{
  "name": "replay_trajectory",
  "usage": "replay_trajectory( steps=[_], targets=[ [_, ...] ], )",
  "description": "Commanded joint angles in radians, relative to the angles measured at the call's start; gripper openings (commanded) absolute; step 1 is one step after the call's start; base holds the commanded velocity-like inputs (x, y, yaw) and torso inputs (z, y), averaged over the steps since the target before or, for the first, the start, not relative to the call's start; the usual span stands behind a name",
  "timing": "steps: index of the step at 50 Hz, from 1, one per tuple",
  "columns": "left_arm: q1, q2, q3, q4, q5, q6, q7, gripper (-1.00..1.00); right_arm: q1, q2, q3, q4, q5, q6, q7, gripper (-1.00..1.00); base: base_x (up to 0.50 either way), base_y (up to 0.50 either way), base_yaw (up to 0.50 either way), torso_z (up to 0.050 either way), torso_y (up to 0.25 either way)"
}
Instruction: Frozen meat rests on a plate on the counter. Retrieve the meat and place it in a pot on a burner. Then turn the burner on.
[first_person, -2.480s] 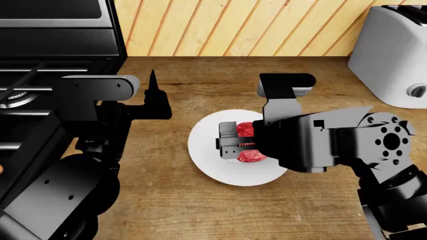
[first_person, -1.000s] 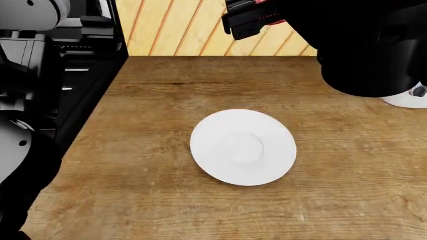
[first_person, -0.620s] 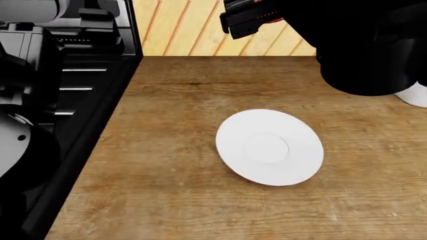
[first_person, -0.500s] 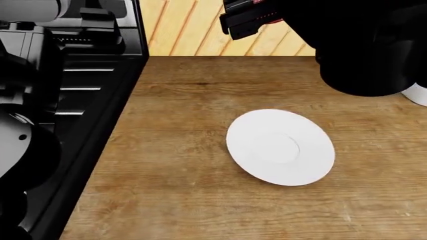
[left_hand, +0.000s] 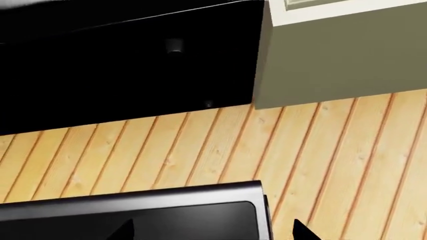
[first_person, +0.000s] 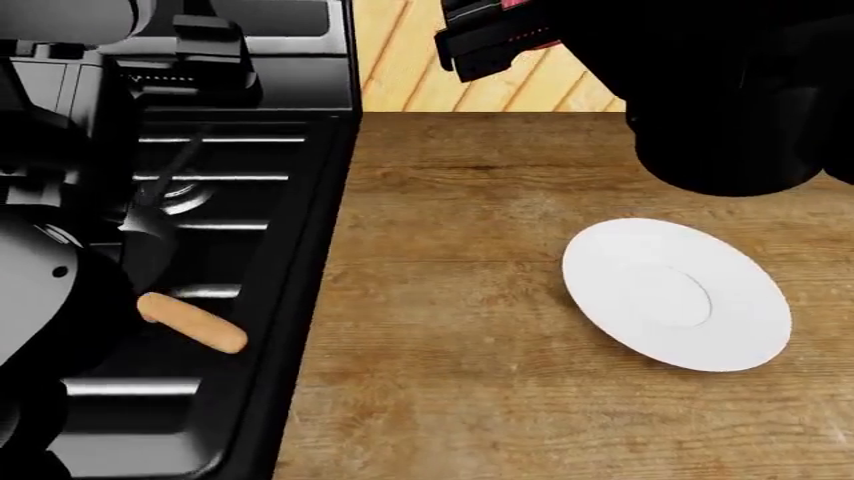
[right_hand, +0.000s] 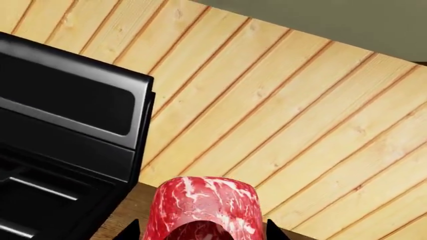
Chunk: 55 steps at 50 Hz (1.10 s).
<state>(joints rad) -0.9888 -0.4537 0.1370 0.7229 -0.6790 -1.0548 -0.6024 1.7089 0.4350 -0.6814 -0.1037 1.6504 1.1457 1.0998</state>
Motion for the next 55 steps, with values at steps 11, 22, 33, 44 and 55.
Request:
replay_trajectory(
  steps=[11,22,33,44,55],
  targets=[
    [0.007,-0.001,0.01,-0.009,0.003,0.02,0.0,1.0,0.015,0.006,0.011,-0.004,-0.038,0.005,0.003,-1.0,0.0,0.36,0.0,0.0,0.001],
    [-0.002,0.0,0.028,-0.023,0.014,0.038,0.007,1.0,0.017,0.004,0.004,0.002,-0.049,0.0,-0.013,-1.0,0.0,0.36,0.0,0.001,0.002],
    [-0.001,0.001,0.03,-0.018,0.009,0.039,0.002,1.0,0.015,0.004,0.003,0.0,-0.052,-0.009,-0.019,-1.0,0.0,0.36,0.0,0.0,0.001],
    [0.009,0.004,0.04,-0.03,0.018,0.06,0.004,1.0,0.006,0.002,0.0,-0.001,-0.045,-0.016,-0.018,-1.0,0.0,0.36,0.0,0.001,0.002],
    [0.007,0.01,0.057,-0.051,0.028,0.083,0.013,1.0,-0.01,0.005,-0.002,-0.006,-0.024,-0.018,-0.011,-1.0,0.0,0.36,0.0,0.001,0.001]
  ],
)
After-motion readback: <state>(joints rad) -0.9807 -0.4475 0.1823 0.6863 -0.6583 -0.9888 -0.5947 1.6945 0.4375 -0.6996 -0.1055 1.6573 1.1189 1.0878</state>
